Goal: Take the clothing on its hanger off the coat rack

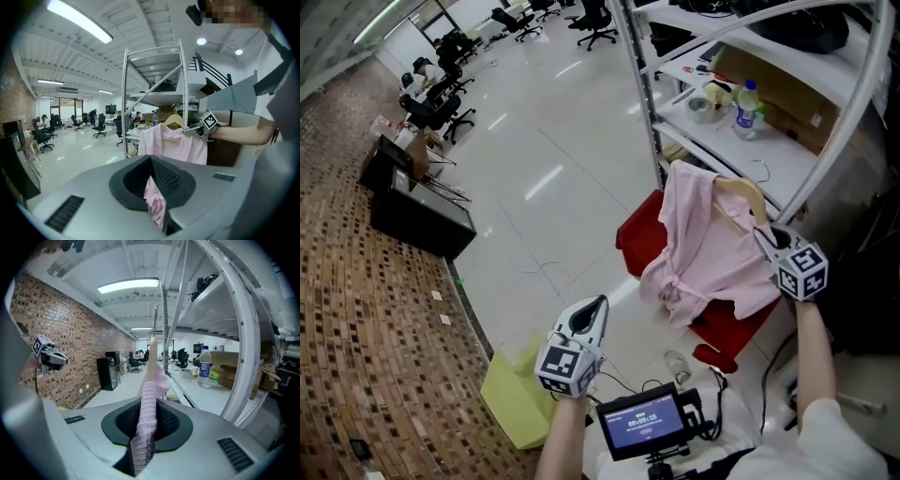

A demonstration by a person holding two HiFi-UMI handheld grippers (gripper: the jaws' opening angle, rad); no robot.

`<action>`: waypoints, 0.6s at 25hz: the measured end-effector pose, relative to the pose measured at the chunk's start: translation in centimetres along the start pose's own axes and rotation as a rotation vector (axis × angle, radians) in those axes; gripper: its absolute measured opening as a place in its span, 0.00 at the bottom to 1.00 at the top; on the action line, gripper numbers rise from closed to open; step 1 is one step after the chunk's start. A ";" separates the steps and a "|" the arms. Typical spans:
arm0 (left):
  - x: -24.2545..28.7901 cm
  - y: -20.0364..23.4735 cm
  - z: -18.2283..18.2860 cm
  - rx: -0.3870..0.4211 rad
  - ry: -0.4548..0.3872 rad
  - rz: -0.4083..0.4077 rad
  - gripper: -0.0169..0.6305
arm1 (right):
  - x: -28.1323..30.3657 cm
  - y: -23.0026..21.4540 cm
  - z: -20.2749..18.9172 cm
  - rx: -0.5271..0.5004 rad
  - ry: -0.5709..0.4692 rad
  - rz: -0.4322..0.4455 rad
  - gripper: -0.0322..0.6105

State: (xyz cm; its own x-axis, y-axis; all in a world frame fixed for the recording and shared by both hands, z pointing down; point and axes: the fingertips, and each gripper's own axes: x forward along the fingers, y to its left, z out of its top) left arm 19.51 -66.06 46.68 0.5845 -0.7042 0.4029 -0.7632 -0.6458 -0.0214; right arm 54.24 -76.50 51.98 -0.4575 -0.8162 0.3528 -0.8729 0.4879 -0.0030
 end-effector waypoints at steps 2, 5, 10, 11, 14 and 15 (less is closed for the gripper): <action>0.3 0.3 -0.2 -0.002 0.009 0.010 0.04 | 1.1 -0.8 -1.0 -0.015 0.016 -0.023 0.12; 0.4 1.2 -0.7 -0.009 0.020 0.023 0.04 | 2.7 -1.2 -2.2 -0.016 0.035 -0.040 0.12; 0.0 2.3 -1.7 -0.022 0.030 0.035 0.04 | 3.6 -0.9 -2.1 0.000 0.023 -0.048 0.12; -0.1 2.4 -1.8 -0.027 0.031 0.035 0.04 | 3.4 -0.8 -1.7 0.007 0.014 -0.047 0.12; -0.9 2.9 -2.0 -0.035 0.031 0.040 0.04 | 2.5 -0.3 -0.3 0.048 -0.011 -0.042 0.12; -1.1 2.9 -2.0 -0.032 0.026 0.042 0.04 | 2.1 -0.3 0.2 0.062 -0.019 -0.045 0.12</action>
State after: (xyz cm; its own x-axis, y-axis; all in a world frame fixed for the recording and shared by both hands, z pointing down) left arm 16.06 -66.58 47.98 0.5445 -0.7226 0.4260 -0.7958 -0.6055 -0.0099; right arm 53.49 -78.43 52.59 -0.4206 -0.8427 0.3361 -0.9010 0.4313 -0.0462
